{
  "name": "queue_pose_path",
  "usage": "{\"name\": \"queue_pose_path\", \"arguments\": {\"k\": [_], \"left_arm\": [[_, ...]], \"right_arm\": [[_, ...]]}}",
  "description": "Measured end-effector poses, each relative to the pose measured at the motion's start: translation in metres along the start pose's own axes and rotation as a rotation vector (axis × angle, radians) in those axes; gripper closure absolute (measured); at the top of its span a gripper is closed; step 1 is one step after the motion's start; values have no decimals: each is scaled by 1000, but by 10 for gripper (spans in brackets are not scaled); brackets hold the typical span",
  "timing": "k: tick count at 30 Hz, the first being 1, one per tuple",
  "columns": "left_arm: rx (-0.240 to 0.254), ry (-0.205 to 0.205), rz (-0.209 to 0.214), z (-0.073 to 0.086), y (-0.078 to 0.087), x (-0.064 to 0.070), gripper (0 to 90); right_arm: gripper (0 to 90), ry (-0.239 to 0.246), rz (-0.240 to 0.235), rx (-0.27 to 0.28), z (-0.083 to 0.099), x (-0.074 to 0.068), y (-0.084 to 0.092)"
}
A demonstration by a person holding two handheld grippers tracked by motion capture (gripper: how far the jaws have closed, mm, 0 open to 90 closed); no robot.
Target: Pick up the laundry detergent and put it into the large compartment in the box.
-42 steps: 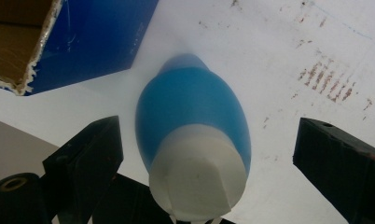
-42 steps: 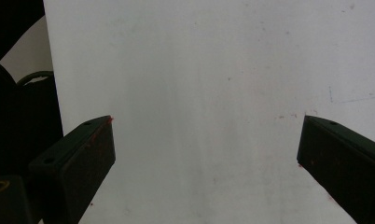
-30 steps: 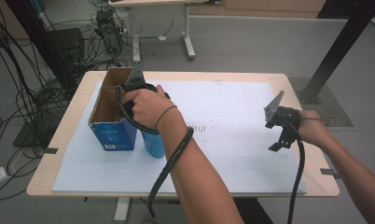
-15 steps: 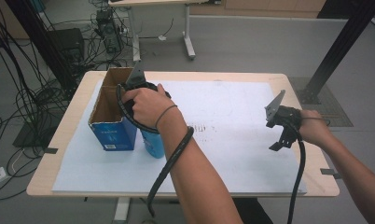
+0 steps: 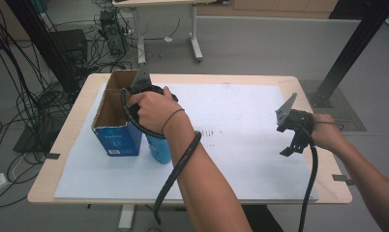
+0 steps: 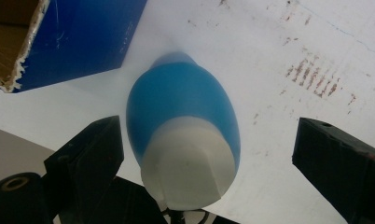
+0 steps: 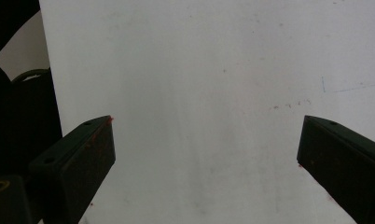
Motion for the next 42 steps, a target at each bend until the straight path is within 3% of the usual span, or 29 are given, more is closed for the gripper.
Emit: {"name": "queue_pose_path", "arguments": {"k": [42], "left_arm": [[8, -8, 2, 2, 2, 2, 92]], "right_arm": [[42, -11, 1, 1, 6, -2, -1]]}}
Point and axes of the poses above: each handheld gripper's, and its own axes: y roughly backward along the jaws, z roughly out of its underside, x roughly to its right, the point moved 1 cm from there along -y, roughly forward along the jaws, and after that the axes turned 15 degrees about y, right-handed, at the moved point
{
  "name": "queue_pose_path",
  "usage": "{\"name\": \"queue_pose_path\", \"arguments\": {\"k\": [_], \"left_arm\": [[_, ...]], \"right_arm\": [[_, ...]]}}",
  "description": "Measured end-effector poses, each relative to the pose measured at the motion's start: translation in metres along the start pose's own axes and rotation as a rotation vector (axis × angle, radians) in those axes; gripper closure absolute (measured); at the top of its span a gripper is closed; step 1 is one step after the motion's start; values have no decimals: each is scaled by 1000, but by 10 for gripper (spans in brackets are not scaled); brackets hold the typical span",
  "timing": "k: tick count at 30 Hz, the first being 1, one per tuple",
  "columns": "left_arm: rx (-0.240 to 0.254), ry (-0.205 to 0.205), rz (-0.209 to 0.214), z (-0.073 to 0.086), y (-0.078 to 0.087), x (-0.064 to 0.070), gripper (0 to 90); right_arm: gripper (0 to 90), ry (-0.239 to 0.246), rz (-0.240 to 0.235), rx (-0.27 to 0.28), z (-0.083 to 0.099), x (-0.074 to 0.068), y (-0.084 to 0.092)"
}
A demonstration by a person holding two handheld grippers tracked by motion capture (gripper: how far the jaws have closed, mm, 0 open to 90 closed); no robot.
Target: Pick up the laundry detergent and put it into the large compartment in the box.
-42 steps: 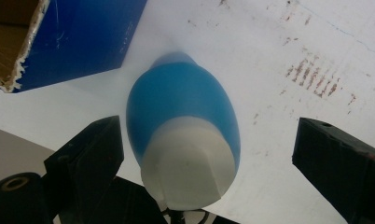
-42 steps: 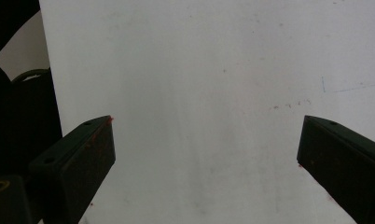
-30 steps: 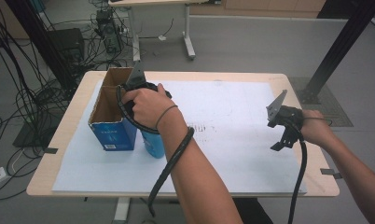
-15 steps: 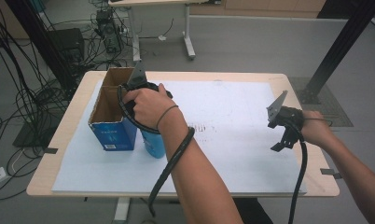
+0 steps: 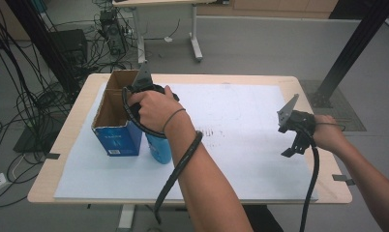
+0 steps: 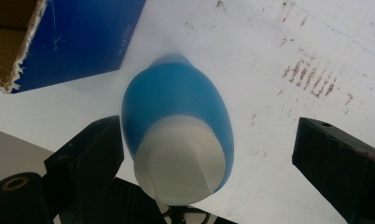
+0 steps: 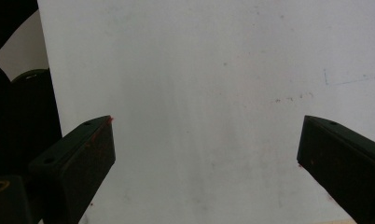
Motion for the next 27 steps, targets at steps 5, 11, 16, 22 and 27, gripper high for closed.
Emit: {"name": "queue_pose_path", "arguments": {"k": [5, 11, 16, 22, 27], "left_arm": [[12, 2, -16, 2, 0, 1, 94], [15, -1, -6, 3, 2, -1, 87], [22, -9, 10, 5, 3, -4, 53], [31, -19, 13, 7, 5, -3, 49], [29, -20, 8, 8, 5, -2, 50]], "right_arm": [[42, -2, -2, 2, 1, 0, -1], [42, 4, -3, 2, -1, -1, -1], [42, 7, -1, 2, -2, -2, -1], [42, 4, 1, 10, 0, -2, -1], [42, 5, 0, 11, 2, -2, -2]]}}
Point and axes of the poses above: each handheld gripper's, and its own axes: y roughly backward along the jaws, z roughly out of its underside, x roughly to its right, the point moved 1 cm from there along -y, roughly forward along the jaws, and after that the axes turned 15 degrees about y, right-handed, at the moved point
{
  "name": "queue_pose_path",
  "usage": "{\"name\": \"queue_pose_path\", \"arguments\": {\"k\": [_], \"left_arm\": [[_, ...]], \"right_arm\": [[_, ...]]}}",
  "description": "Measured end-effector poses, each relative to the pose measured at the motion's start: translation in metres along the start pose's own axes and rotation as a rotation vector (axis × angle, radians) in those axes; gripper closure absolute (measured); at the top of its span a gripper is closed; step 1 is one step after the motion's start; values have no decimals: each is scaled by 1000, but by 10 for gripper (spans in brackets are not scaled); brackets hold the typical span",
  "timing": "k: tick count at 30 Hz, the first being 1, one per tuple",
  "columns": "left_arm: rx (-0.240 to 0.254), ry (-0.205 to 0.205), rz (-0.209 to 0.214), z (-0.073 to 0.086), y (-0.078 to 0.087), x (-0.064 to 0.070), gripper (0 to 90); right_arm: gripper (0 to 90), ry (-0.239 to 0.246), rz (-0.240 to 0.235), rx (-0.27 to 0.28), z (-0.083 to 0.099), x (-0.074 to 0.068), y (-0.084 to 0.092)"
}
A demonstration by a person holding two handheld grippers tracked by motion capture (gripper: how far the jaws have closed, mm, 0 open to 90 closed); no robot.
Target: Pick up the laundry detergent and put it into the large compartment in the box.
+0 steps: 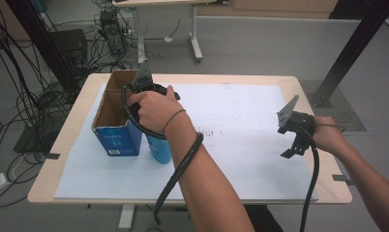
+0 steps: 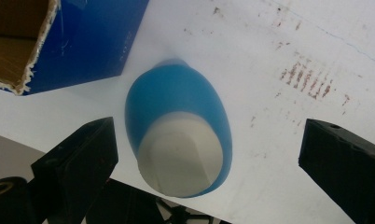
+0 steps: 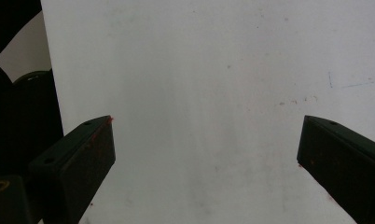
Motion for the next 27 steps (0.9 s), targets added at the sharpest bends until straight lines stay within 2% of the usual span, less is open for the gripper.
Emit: {"name": "queue_pose_path", "arguments": {"k": [12, 23, 27], "left_arm": [[8, 26, -14, 1, -4, 0, 51], [0, 57, -30, 2, -18, -4, 61], [1, 55, -37, 2, -21, -3, 70]], "right_arm": [[42, -7, 1, 17, 7, 1, -2], [42, -9, -6, 25, 12, 2, -6], [42, -10, -9, 25, 13, 4, -7]]}}
Point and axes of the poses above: each handheld gripper's, and its own axes: y roughly backward along the jaws, z roughly out of its underside, x roughly to its right, the point moved 1 cm from there along -y, roughly forward along the jaws, and after that the axes turned 15 degrees about y, right-handed, at the moved point
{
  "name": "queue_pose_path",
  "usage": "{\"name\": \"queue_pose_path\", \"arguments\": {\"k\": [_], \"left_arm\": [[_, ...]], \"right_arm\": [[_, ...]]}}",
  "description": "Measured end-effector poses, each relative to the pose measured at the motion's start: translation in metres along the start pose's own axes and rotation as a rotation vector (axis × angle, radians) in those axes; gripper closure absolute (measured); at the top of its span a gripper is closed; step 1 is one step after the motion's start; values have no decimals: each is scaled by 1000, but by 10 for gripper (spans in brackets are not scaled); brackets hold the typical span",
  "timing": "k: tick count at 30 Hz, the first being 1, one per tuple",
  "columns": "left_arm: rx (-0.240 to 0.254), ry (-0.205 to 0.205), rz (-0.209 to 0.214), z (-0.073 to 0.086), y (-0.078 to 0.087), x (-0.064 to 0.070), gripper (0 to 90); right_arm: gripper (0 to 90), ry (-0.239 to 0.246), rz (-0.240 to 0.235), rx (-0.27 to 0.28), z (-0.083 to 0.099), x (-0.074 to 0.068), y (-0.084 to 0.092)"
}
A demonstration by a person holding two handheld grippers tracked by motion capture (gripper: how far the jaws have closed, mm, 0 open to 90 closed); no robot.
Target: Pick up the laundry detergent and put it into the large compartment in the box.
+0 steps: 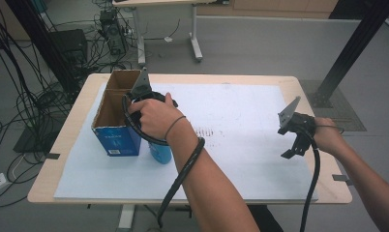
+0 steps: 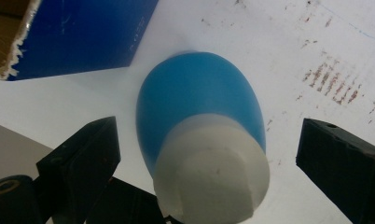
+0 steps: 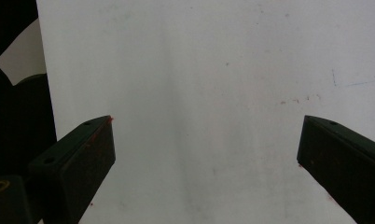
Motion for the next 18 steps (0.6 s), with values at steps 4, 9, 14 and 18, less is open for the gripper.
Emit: {"name": "queue_pose_path", "arguments": {"k": [4, 9, 14, 18], "left_arm": [[-2, 8, -4, -1, -2, 0, 90], [-5, 14, -8, -2, -4, 0, 105], [-4, 18, -16, -2, -7, 0, 127], [-3, 23, -20, -2, -8, 1, 150]], "right_arm": [[42, -3, -4, 5, 3, 1, -2], [42, 0, -4, 3, 4, 2, -3], [42, -2, -5, 5, 6, 3, -4], [42, -4, -6, 5, 6, 3, -5]]}}
Point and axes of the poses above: each handheld gripper's, and its own axes: y roughly backward along the jaws, z roughly out of its underside, x roughly to its right, the point moved 1 cm from there along -y, roughly forward along the jaws, and after that the axes turned 15 degrees about y, right-handed, at the moved point
